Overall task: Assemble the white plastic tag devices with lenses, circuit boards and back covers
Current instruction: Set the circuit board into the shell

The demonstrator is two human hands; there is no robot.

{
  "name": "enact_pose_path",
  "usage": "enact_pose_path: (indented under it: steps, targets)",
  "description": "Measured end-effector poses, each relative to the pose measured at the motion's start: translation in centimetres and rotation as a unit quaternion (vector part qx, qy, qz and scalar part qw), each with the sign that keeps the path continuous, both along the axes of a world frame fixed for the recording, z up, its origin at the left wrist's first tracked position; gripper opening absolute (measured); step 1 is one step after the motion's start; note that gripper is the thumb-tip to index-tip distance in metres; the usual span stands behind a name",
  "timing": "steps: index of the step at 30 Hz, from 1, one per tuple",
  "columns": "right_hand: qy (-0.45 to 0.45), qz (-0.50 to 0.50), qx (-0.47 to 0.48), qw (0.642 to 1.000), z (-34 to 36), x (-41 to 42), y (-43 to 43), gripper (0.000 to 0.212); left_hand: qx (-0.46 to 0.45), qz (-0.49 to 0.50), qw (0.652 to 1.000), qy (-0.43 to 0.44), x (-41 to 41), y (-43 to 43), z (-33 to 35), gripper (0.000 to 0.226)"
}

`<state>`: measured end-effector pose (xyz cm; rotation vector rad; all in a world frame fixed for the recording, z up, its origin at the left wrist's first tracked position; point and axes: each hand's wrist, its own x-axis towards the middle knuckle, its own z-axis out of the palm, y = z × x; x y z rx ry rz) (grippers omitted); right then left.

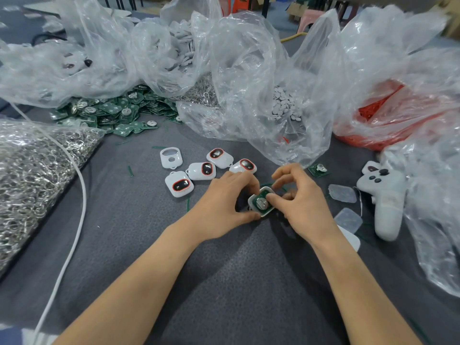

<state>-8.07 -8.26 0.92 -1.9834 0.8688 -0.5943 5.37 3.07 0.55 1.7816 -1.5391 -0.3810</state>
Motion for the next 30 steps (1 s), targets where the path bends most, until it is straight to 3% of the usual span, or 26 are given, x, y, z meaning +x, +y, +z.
enact_pose_path:
  steps: [6, 10, 14, 18, 23, 30]
  targets:
    - [0.017, 0.012, 0.024, 0.999, 0.3, 0.0, -0.1, 0.040, -0.003, 0.000, 0.999, 0.042, -0.1, 0.0, -0.1, 0.035]
    - [0.014, 0.016, 0.034, 0.999, 0.3, 0.2, 0.0, 0.035, 0.023, 0.019, 0.997, 0.067, 0.0, -0.2, -0.3, 0.054]
    - [-0.032, 0.027, 0.072, 0.997, 0.6, 0.1, -0.1, 0.030, -0.006, 0.045, 0.999, 0.029, -0.4, -0.5, -0.4, 0.027]
    - [-0.114, 0.038, 0.130, 0.984, 0.9, 0.4, 0.4, 0.027, -0.026, 0.077, 0.983, 0.167, -0.5, -0.6, -0.2, 0.013]
    - [-0.158, 0.037, 0.148, 0.976, 1.4, 0.2, 0.6, 0.022, -0.044, 0.073, 0.929, 0.361, -1.1, -0.8, 0.2, 0.009]
    - [-0.144, 0.038, 0.127, 0.981, 1.2, 0.1, 0.7, 0.022, -0.042, 0.069, 0.931, 0.356, -1.0, -0.8, 0.2, 0.009]
